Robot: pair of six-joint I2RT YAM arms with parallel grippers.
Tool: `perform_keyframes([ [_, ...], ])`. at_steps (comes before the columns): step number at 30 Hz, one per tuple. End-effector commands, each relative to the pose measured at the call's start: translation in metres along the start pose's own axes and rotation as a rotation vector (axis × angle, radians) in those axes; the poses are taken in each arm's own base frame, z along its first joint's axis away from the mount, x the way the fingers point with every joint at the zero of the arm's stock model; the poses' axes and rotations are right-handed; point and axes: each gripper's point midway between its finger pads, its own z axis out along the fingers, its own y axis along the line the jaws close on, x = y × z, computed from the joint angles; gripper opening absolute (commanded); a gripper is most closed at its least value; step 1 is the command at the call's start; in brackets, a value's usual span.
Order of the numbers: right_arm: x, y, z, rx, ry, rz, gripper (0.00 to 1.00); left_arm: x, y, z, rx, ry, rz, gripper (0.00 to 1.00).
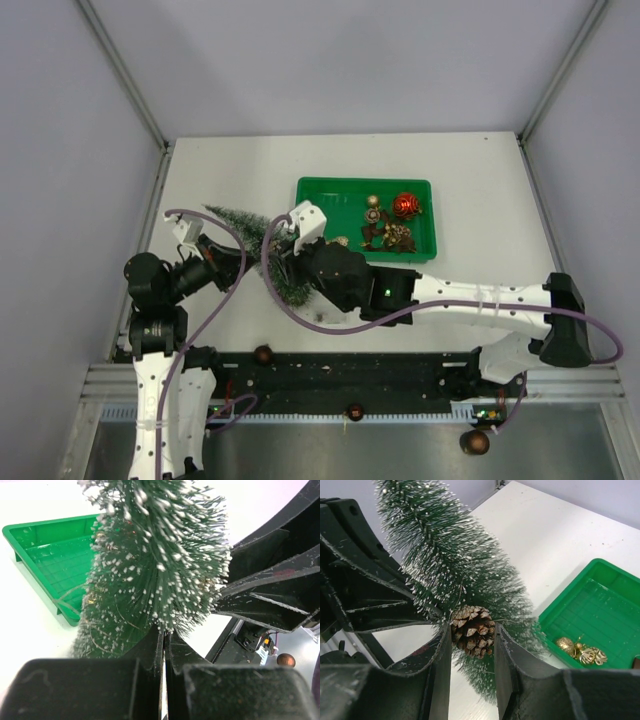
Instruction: Decorate the small christmas tree
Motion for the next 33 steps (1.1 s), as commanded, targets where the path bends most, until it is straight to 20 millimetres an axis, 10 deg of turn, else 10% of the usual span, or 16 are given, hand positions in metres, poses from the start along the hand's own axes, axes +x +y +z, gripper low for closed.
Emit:
perform_keyframes([
  [1,-0.025,0.017,-0.004,-0.034,-0.061,0.033,0.26,-0.004,-0.008,-0.002,0.027,-0.009,0.038,0.00],
  [16,-0.012,-0.044,-0.007,0.311,-0.065,0.001,0.29,-0.007,-0.012,-0.003,0.037,-0.011,0.041,0.00],
  [33,0.003,-0.015,-0.021,0.077,-0.010,0.072,0.20,-0.006,-0.012,-0.003,0.034,-0.010,0.040,0.00],
])
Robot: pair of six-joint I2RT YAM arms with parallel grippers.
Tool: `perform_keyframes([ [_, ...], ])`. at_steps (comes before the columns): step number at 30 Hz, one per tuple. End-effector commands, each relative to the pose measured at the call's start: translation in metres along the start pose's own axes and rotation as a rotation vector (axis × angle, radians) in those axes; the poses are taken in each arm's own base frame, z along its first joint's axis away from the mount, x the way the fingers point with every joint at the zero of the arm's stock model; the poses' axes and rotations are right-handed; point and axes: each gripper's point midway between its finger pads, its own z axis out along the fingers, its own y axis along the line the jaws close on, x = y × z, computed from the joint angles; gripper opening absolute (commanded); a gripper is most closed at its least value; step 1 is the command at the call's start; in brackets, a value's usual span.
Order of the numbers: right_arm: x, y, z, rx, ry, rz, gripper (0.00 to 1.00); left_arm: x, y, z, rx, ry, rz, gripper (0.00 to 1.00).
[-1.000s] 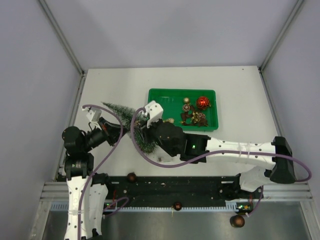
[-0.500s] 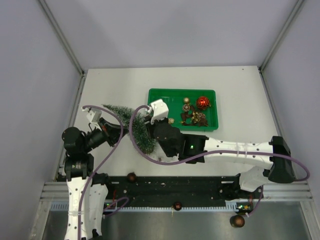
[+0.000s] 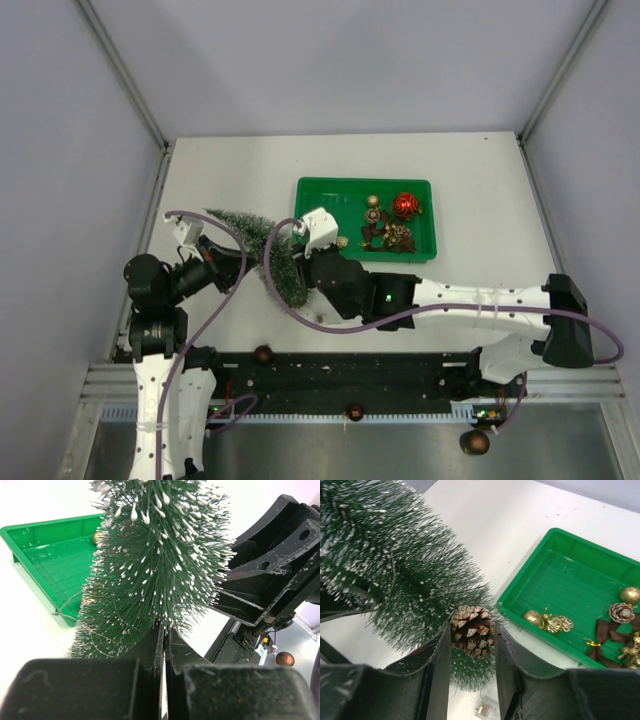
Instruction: Decorate the small christmas tree
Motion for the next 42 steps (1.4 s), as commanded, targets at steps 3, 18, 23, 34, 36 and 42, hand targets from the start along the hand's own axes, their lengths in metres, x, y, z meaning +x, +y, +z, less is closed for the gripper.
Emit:
perform_keyframes([
  [3,-0.040,0.023,-0.024,-0.170,-0.079,0.123,0.21,-0.006,-0.008,-0.001,0.027,-0.009,0.032,0.00],
  [18,-0.083,0.020,-0.034,-0.194,-0.171,0.178,0.22,-0.005,-0.009,-0.002,0.027,-0.009,0.031,0.00],
  [23,-0.087,0.004,-0.022,-0.148,-0.179,0.178,0.22,-0.005,-0.011,-0.003,0.028,-0.007,0.037,0.00],
  [34,-0.074,-0.009,0.002,-0.104,-0.142,0.122,0.21,-0.006,-0.009,-0.002,0.026,-0.007,0.034,0.00],
  [36,-0.068,-0.007,0.003,-0.110,-0.130,0.121,0.21,-0.005,-0.009,-0.002,0.024,-0.007,0.035,0.00],
  [42,-0.052,0.003,0.009,-0.134,-0.086,0.094,0.19,-0.005,-0.008,-0.002,0.025,-0.005,0.032,0.00],
])
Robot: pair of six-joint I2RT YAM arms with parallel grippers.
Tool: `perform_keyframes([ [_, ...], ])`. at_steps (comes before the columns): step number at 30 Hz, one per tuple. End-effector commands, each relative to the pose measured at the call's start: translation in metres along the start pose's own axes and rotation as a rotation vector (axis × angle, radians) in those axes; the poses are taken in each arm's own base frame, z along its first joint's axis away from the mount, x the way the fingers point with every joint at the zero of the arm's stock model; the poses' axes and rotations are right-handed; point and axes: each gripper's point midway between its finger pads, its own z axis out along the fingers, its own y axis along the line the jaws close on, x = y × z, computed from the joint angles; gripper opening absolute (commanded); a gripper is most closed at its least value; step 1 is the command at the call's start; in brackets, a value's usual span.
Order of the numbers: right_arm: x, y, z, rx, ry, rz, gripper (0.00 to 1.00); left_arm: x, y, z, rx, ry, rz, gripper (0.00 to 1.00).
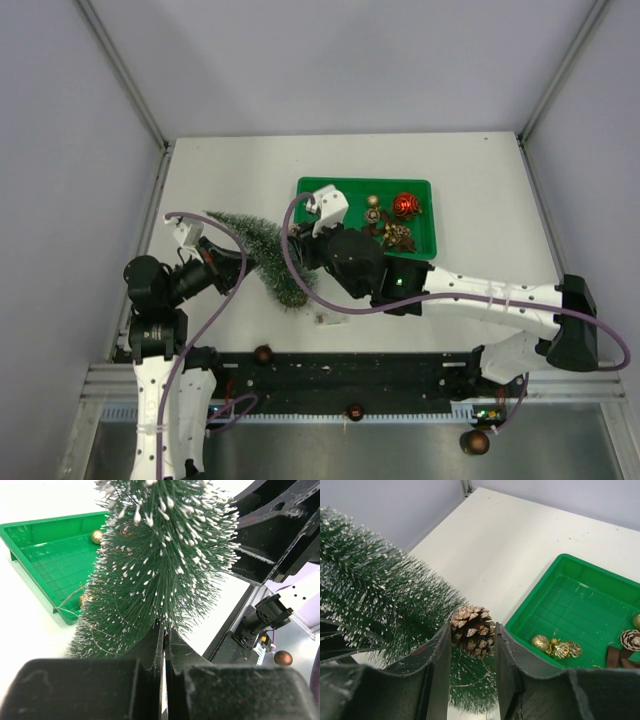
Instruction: Decorate the small christmas tree
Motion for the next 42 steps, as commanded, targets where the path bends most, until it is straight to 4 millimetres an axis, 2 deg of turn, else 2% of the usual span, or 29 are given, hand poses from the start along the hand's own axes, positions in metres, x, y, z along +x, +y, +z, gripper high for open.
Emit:
perform_keyframes([
  [1,-0.012,0.015,0.002,-0.047,-0.020,0.018,0.19,-0.007,-0.006,0.000,0.024,-0.010,0.040,0.00],
  [7,-0.012,0.031,-0.006,-0.103,-0.027,0.020,0.20,-0.007,-0.005,0.000,0.024,-0.009,0.039,0.00],
  [11,-0.004,0.039,-0.010,-0.132,-0.008,0.020,0.22,-0.006,-0.005,0.000,0.024,-0.007,0.038,0.00],
  [15,0.008,0.033,-0.017,-0.131,0.026,0.029,0.24,-0.006,-0.006,0.000,0.024,-0.006,0.040,0.00],
  [22,0.017,0.029,-0.024,-0.134,0.050,0.042,0.35,-0.007,-0.005,0.000,0.022,-0.009,0.033,0.00],
  [28,0.016,0.031,-0.020,-0.129,0.047,0.048,0.44,-0.009,-0.006,0.001,0.025,-0.013,0.035,0.00],
  [32,0.017,0.031,-0.010,-0.095,0.047,0.032,0.51,-0.010,-0.006,0.000,0.026,-0.014,0.038,0.00],
  [36,0.023,0.028,-0.006,-0.070,0.056,0.025,0.52,-0.010,-0.007,0.000,0.027,-0.012,0.041,0.00],
  [42,0.023,0.018,-0.013,-0.045,0.043,0.033,0.52,-0.010,-0.006,0.000,0.025,-0.009,0.044,0.00],
])
